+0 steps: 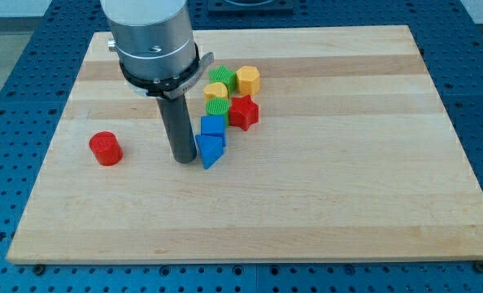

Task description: Slightly push the blue triangle towards the right of the board

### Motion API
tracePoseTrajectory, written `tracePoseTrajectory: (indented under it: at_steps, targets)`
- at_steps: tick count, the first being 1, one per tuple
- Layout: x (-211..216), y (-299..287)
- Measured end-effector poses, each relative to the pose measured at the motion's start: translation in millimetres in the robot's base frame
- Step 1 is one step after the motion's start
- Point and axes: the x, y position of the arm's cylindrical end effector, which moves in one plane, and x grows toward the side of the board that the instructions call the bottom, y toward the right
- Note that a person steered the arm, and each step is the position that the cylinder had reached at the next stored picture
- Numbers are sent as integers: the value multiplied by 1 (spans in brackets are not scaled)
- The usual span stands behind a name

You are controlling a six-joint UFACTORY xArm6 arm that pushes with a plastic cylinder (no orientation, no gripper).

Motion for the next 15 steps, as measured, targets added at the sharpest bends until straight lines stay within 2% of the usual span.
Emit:
tracePoseTrajectory:
  at_steps: [4, 15]
  targets:
    - [-6, -17]
    - [4, 13]
